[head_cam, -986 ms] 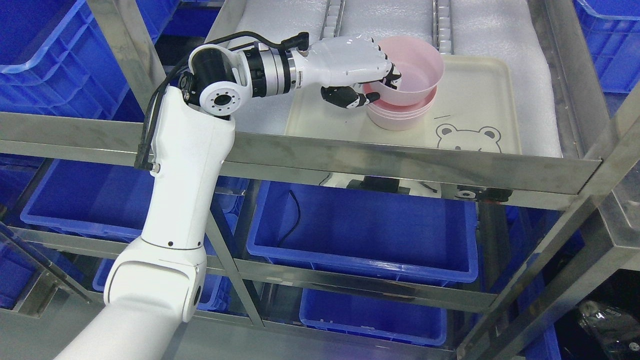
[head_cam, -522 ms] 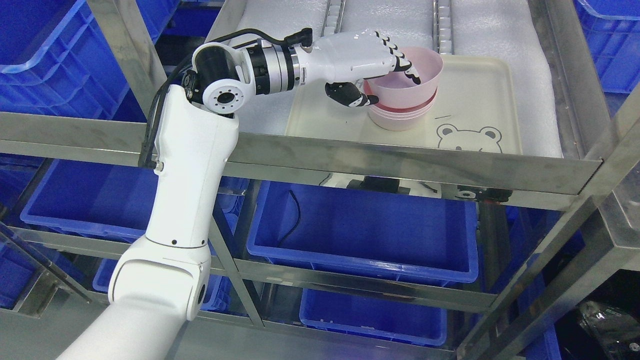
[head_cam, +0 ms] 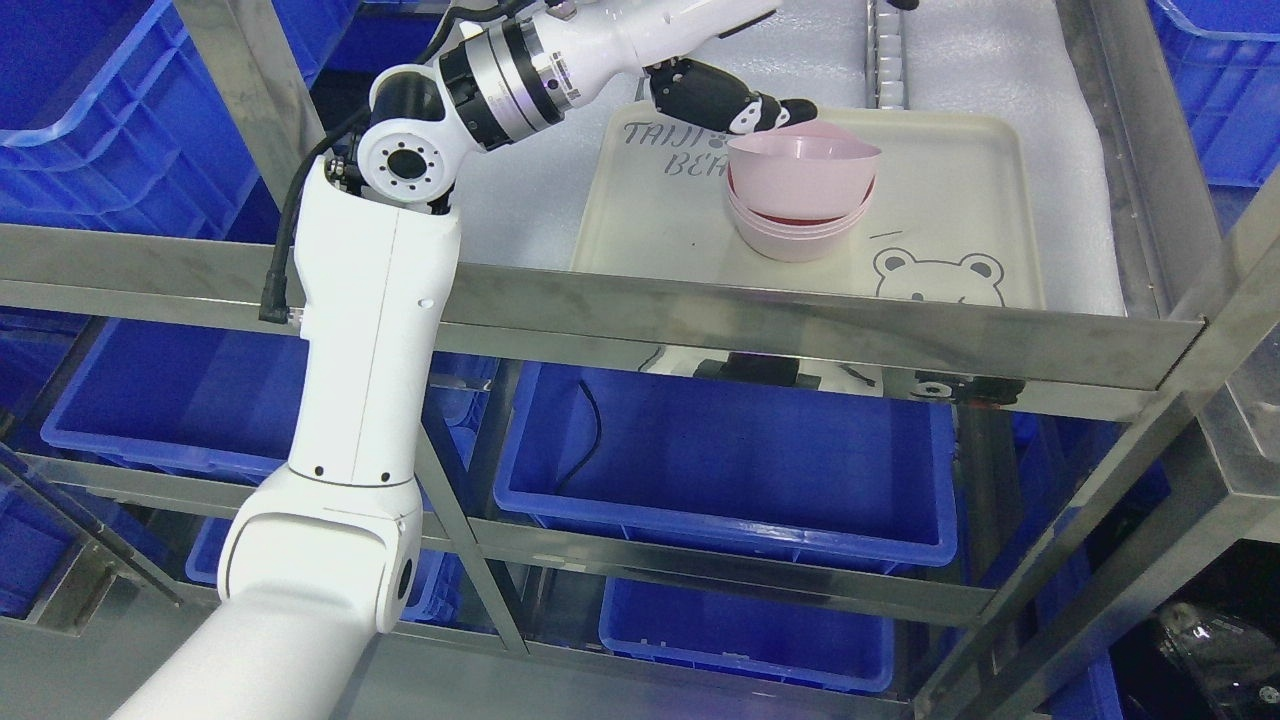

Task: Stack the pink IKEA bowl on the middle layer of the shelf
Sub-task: 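Withdraw the left hand from the stacked bowls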

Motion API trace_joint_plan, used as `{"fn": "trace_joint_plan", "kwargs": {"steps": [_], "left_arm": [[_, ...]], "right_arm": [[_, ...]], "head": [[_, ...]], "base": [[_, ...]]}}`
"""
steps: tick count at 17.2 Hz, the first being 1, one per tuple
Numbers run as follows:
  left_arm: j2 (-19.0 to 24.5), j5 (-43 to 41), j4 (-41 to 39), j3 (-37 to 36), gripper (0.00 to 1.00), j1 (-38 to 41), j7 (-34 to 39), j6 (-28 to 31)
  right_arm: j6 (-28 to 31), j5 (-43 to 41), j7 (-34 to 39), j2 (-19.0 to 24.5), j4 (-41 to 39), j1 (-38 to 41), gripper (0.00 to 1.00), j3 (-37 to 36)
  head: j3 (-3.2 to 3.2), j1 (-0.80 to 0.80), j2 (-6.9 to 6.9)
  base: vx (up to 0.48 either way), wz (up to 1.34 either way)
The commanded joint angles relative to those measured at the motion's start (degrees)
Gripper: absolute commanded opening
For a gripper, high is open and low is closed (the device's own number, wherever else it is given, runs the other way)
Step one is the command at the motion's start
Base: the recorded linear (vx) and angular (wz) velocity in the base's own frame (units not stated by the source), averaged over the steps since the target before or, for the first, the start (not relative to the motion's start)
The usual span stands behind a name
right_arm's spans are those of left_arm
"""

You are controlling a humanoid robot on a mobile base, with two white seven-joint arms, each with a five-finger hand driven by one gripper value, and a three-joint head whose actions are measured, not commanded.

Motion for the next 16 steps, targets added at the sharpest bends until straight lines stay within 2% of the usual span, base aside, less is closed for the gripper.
{"fn": "trace_joint_plan", "kwargs": {"steps": [1,4,8,11,16], "left_arm": [[0.7,12.1,-0.8,-6.9,0.69,2.4,2.7,1.4],[0.7,21.7,-2.5,-18.6,0.69,9.1,5.1,4.0],[0.7,21.6,-3.8,-30.0,0.7,21.0,5.7,2.2],[0.7,18.8,-6.7,-32.2,0.7,27.5,4.6,-1.1],[0.7,15.5,-6.8,-32.7,0.7,34.1,1.6,-5.8]], "right_arm": [[0.0,0.0,0.0,-1.0,-1.0,1.3,1.0,0.0],[0.0,-0.1,0.0,-1.0,-1.0,1.3,1.0,0.0],[0.0,0.0,0.0,-1.0,-1.0,1.3,1.0,0.0],[0.0,0.0,0.0,-1.0,-1.0,1.3,1.0,0.0],[0.0,0.0,0.0,-1.0,-1.0,1.3,1.0,0.0]], "head": [[0.0,0.0,0.0],[0.0,0.0,0.0],[0.0,0.0,0.0],[0.0,0.0,0.0],[0.0,0.0,0.0]], "base": [[0.0,0.0],[0.0,0.0],[0.0,0.0],[0.0,0.0],[-0.006,0.22]]}}
